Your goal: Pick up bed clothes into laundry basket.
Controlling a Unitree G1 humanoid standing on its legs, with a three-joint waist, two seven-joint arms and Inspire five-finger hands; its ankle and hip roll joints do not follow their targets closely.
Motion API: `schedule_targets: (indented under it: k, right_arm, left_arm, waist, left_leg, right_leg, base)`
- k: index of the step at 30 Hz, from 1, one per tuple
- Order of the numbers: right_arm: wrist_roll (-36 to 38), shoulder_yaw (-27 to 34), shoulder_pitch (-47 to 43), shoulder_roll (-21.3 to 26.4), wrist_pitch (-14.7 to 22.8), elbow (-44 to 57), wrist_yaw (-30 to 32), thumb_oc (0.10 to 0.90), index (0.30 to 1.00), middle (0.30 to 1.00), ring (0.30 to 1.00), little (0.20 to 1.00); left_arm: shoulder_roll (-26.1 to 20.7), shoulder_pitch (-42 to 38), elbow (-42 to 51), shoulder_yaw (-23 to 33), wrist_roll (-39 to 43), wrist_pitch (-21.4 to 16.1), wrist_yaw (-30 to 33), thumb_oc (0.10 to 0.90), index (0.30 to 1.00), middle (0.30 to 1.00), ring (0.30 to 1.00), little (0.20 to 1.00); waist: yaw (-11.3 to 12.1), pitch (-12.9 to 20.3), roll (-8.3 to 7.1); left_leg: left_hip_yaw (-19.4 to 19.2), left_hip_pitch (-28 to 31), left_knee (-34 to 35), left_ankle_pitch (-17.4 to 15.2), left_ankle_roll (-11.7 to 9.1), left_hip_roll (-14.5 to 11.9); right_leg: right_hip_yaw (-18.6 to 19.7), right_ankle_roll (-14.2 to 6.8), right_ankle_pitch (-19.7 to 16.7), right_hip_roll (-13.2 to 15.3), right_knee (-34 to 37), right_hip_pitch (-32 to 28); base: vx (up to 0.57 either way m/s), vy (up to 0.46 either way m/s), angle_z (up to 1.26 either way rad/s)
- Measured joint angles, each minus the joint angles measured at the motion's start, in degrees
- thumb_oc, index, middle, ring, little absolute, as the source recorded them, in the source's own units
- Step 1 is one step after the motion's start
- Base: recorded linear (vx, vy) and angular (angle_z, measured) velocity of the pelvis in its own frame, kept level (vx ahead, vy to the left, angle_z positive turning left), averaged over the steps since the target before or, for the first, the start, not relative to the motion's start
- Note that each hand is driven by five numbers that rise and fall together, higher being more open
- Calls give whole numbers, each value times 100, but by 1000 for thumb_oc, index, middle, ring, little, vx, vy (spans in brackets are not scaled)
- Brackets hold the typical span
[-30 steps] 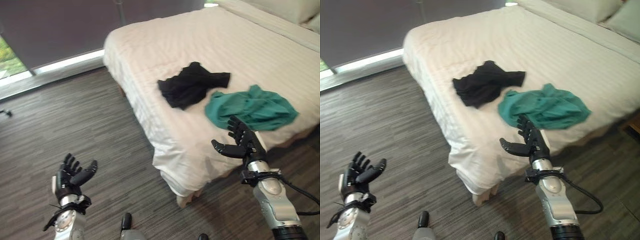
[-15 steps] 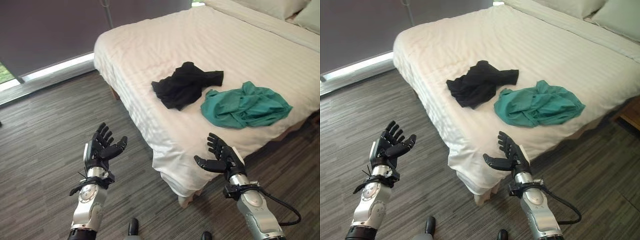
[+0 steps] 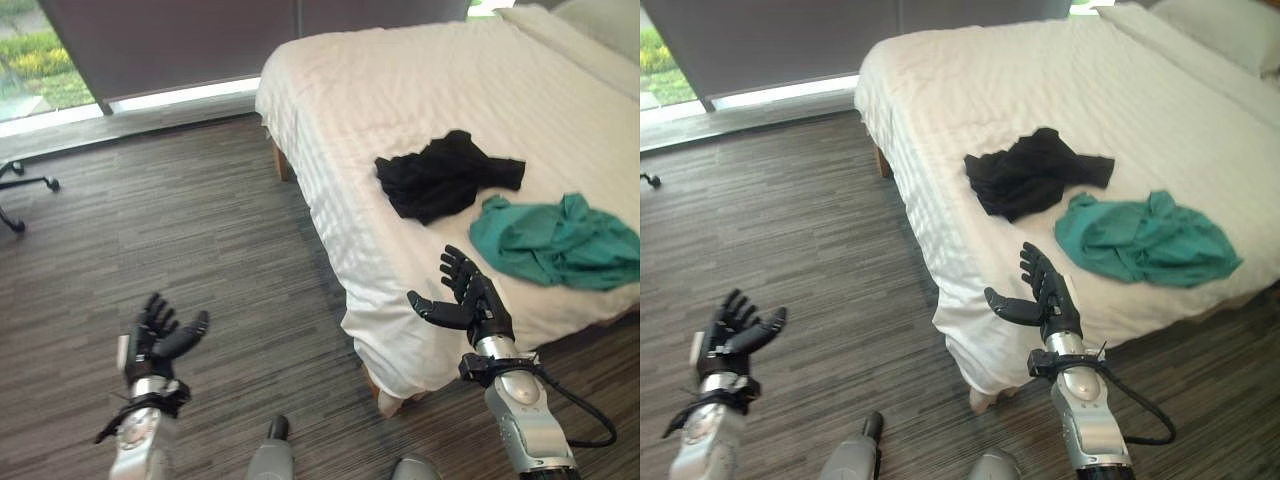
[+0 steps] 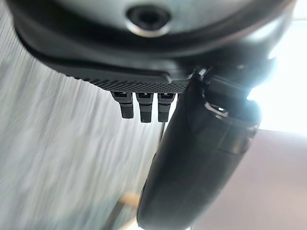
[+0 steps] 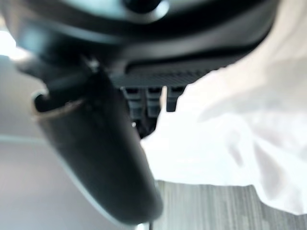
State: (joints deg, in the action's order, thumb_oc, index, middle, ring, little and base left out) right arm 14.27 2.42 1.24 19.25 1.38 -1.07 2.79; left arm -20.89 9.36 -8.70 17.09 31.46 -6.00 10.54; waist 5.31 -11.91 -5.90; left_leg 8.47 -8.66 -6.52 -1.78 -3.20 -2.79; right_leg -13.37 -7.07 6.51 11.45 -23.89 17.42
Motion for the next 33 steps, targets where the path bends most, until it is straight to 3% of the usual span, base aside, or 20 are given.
schedule_targets:
  k: [1,2,3,4,7,8,9,10,11,13,15,17,19,20,21,22,24,27,31,33]
  right_arm:
    - [-30,260,-68,71,73,-39,10,800,900,900,900,900]
    - [-47,315,-160,192,36,-50,102,800,900,900,900,900]
    - [-47,310,-229,363,30,44,144,800,900,900,900,900]
    - [-46,252,-292,386,22,29,222,800,900,900,900,900]
    - [-45,232,-435,580,-6,11,251,800,900,900,900,900]
    - [-45,193,-617,575,-1,-22,255,800,900,900,900,900]
    - [-43,148,-730,593,15,-90,260,800,900,900,900,900]
    - [-43,129,-818,682,-1,-153,259,800,900,900,900,900]
    - [-41,109,-943,863,33,-181,270,800,900,900,900,900]
    - [-40,-32,-1486,1456,21,-321,310,800,900,900,900,900]
    - [-62,-345,-2101,2374,-21,-641,378,800,900,900,900,900]
    - [-180,-417,-2635,2924,-187,-1015,380,800,900,900,900,900]
    - [-241,-493,-2963,3310,-198,-1207,362,800,900,900,900,900]
    - [-286,-601,-3281,3438,-194,-1459,337,800,900,900,900,900]
    - [-325,-775,-3611,3461,-214,-1789,281,800,900,900,900,900]
    - [-354,-837,-3680,3498,-257,-1846,240,800,900,900,900,900]
    - [-538,-840,-3673,3597,-435,-1832,-9,800,900,900,900,900]
    - [-973,-1004,-3682,3777,-549,-1850,-395,800,900,900,900,900]
    - [-1372,-1744,-3781,4364,-659,-2191,-788,800,900,900,900,900]
    - [-1448,-2760,-4618,4494,-671,-2908,-947,800,900,900,900,900]
  left_arm:
    - [41,-55,25,-36,-1,-13,37,800,900,900,900,900]
    - [188,71,45,-24,-4,-20,50,800,900,900,900,900]
    - [267,171,33,34,-3,-11,92,800,900,900,900,900]
    - [221,-4,-31,160,-1,3,110,800,900,900,900,900]
    - [111,-331,56,217,22,-15,143,800,900,900,900,900]
    - [-43,-337,103,225,21,-46,138,800,900,900,900,900]
    - [-142,-359,83,194,58,-73,125,800,900,900,900,900]
    - [-261,-502,66,210,104,-101,34,800,900,900,900,900]
    - [-307,-618,16,196,185,-154,12,800,900,900,900,900]
    - [-293,-672,65,62,271,-156,4,800,900,900,900,900]
    - [-311,-737,68,-49,288,-154,-111,800,900,900,900,900]
    - [-313,-710,71,-100,382,-153,-159,800,900,900,900,900]
    - [-329,-587,86,-135,452,-155,-180,800,900,900,900,900]
    - [-351,-479,87,-142,450,-154,-237,800,900,900,900,900]
    - [-407,-397,68,-114,445,-150,-271,800,900,900,900,900]
    - [-458,-382,67,-121,443,-143,-288,800,900,900,900,900]
    - [-541,-453,73,-125,445,-130,-496,800,900,900,900,900]
    - [-717,-587,94,-224,454,-123,-689,800,900,900,900,900]
    - [-803,-887,97,-745,570,-113,-926,800,900,900,900,900]
    - [-766,-957,77,-1236,760,-89,-1038,800,900,900,900,900]
  waist:
    - [-84,-52,-5]
    - [25,-24,173]
    - [16,116,549]
    - [33,81,427]
    - [-34,79,454]
    - [-58,71,465]
    - [-53,89,371]
    - [-111,146,183]
    - [-53,241,-9]
    - [273,183,-54]
    - [332,37,-92]
    - [357,-6,-157]
    - [435,-31,-153]
    - [530,-38,-73]
    - [578,-41,-111]
    - [575,-45,-135]
    - [321,-59,-184]
    - [287,-73,-185]
    - [137,-73,-194]
    - [7,-68,-207]
  left_leg:
    - [72,-408,-1450,-398,29,347]
    - [-57,-494,-2444,-989,62,321]
    - [-67,-229,-2335,-1662,106,160]
    - [-135,-129,-2089,-1713,114,213]
    - [90,256,-1310,-1339,170,-16]
    - [7,596,-893,-1137,18,-269]
    - [-38,735,-1009,-1012,-248,-303]
    - [-203,392,-1804,-1083,-362,-310]
    - [-91,192,-2428,-1087,-463,-231]
    - [-58,-377,-3623,-762,-98,-263]
    - [-33,-447,-2933,-853,-194,-183]
    - [-36,-432,-1790,-792,-252,-67]
    - [208,-154,-477,-395,-287,146]
    - [718,74,135,24,-276,278]
    - [980,350,325,480,-231,413]
    - [894,404,378,542,-190,404]
    - [649,515,382,518,-85,510]
    - [323,686,477,437,55,535]
    - [96,964,668,402,192,570]
    - [-104,1093,854,424,238,573]
  right_leg:
    - [-97,336,-113,149,216,-67]
    - [-114,275,-115,104,228,-62]
    - [-124,84,-199,-36,175,-21]
    - [-58,-40,-203,88,-37,146]
    - [-368,-97,-238,-61,383,63]
    - [-505,4,-336,-241,736,-205]
    - [-599,16,-473,-369,1020,-536]
    - [-639,144,-608,-466,1344,-819]
    - [-609,684,-712,-587,1592,-1059]
    - [-320,839,-784,-770,1791,-1191]
    - [-103,942,-778,-817,2167,-1466]
    - [49,833,-856,-838,2552,-1795]
    - [346,704,-927,-828,2763,-1968]
    - [586,607,-976,-853,2898,-2061]
    - [983,514,-1015,-810,2904,-2067]
    - [975,428,-1007,-799,2905,-2090]
    - [951,217,-1180,-666,2906,-2103]
    - [1106,110,-1309,-603,2906,-2066]
    - [1228,37,-1356,-551,2905,-2136]
    - [1395,7,-1371,-540,2904,-2091]
  base:
    - [285,-113,42]
    - [438,-189,-4]
    - [612,-278,-56]
    - [593,-282,-32]
    - [379,-194,1]
    - [375,-224,-4]
    - [308,-302,6]
    - [122,-261,26]
    - [228,-338,-13]
    - [360,-160,-61]
    - [352,68,-38]
    - [399,141,-36]
    - [267,125,-68]
    - [169,99,-138]
    - [179,164,-123]
    - [100,107,-87]
    - [105,232,-41]
    - [47,189,-54]
    - [0,144,-40]
    - [-7,147,-46]
